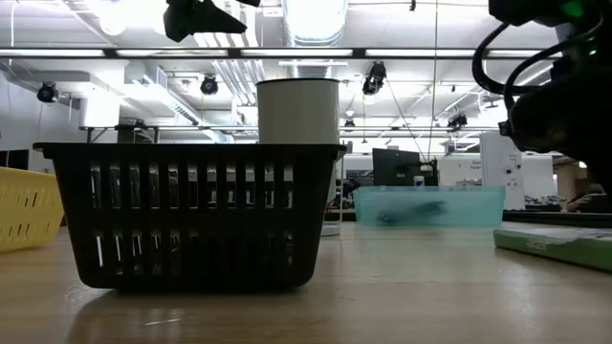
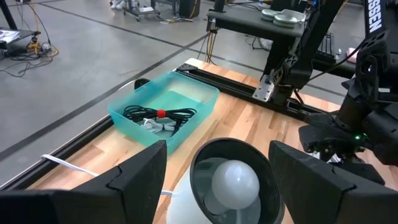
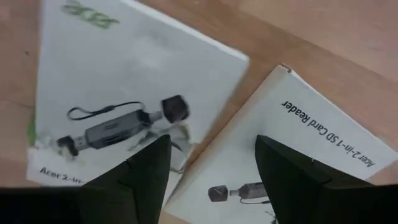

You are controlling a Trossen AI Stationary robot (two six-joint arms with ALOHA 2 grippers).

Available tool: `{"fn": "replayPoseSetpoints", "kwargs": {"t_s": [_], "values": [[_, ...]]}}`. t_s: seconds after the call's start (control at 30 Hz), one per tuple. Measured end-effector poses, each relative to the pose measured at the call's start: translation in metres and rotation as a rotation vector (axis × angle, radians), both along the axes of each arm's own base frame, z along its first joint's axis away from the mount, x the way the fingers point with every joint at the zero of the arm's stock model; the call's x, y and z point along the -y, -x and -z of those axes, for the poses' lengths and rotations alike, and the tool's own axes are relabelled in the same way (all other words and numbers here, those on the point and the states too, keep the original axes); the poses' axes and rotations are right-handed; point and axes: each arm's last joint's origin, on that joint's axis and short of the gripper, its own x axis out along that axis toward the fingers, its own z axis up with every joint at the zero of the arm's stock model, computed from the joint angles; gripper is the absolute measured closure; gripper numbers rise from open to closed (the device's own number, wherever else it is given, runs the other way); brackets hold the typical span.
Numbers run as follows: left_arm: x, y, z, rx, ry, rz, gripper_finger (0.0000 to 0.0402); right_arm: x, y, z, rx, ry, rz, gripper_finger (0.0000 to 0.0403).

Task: Pick and place items into bin
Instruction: Put the left card reader box into the yellow bin

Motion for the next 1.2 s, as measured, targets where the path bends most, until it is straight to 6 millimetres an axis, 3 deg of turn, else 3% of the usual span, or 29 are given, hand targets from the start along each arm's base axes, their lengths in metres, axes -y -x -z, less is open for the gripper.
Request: {"fn": "replayPoseSetpoints", "kwargs": {"t_s": [0.43,1.2], "values": [[0.000,0.000,0.000,0.000,0.000,0.000,0.0136,-0.003,-0.014,-0.015,0.151,0.081,0.001,0.0184],[0.000,0.000,0.000,0.000,0.000,0.000,0.0136,-0.015,0.003,-0.007,0.128,0.137,-0.103,0.0184]]}}
